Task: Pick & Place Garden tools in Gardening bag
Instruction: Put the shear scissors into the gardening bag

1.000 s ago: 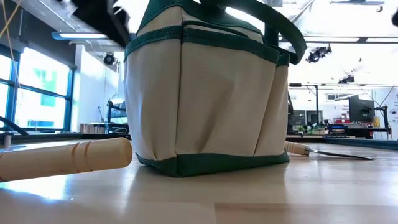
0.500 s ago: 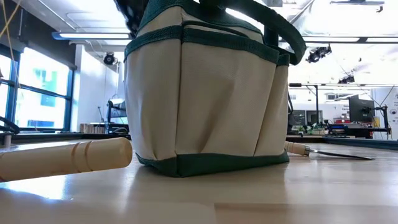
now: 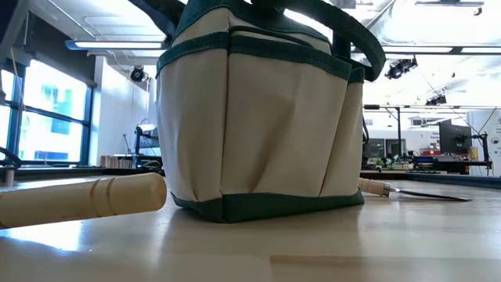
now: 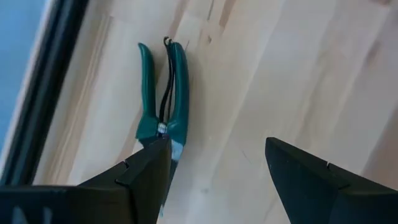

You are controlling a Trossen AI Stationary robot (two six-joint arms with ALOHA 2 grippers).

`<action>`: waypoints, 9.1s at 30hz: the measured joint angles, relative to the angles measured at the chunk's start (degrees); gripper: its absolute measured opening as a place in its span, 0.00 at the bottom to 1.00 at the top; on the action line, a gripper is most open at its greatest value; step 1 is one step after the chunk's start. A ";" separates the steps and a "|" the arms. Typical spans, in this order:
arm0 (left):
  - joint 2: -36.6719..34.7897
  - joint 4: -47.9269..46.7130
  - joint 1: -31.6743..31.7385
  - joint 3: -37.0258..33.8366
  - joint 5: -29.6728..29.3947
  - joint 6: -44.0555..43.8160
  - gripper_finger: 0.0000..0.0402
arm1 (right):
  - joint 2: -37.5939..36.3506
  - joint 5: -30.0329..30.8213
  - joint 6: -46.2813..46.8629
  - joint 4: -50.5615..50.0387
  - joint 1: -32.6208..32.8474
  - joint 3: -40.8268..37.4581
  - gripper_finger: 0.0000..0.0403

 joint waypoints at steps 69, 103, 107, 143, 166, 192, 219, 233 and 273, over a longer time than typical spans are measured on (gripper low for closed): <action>16.06 1.95 3.74 4.91 7.66 -2.91 0.63 | -0.74 -14.16 -37.99 38.98 -15.75 -0.02 0.17; 17.71 1.51 3.76 9.81 -1.37 -2.39 0.63 | -0.74 -14.19 -39.02 38.38 -15.76 -0.02 0.17; 17.71 1.48 3.78 9.79 -1.40 -2.41 0.63 | -0.74 -14.19 -38.97 38.38 -15.76 -0.02 0.17; 21.33 -14.11 0.12 9.35 -7.93 -4.88 0.11 | 0.35 -17.01 -40.54 37.34 -14.45 -0.02 0.17; -26.72 -33.54 -61.08 7.22 -38.80 -67.15 0.11 | 1.09 19.29 -90.58 55.24 3.49 -0.02 0.17; -9.78 22.65 -87.25 -11.13 -66.22 -63.90 0.11 | 1.22 28.29 -54.27 41.88 10.88 -0.02 0.17; 2.61 44.85 -83.37 -11.04 -78.44 -54.62 0.11 | 4.66 29.09 -51.35 41.47 10.75 -0.02 0.17; 2.61 51.43 -82.82 -11.04 -81.34 -53.82 0.11 | 4.66 29.01 -51.40 41.42 8.74 -0.02 0.17; 4.12 63.53 -77.40 -11.04 -77.57 -41.98 0.11 | 4.66 23.73 -50.75 40.18 7.10 -0.02 0.17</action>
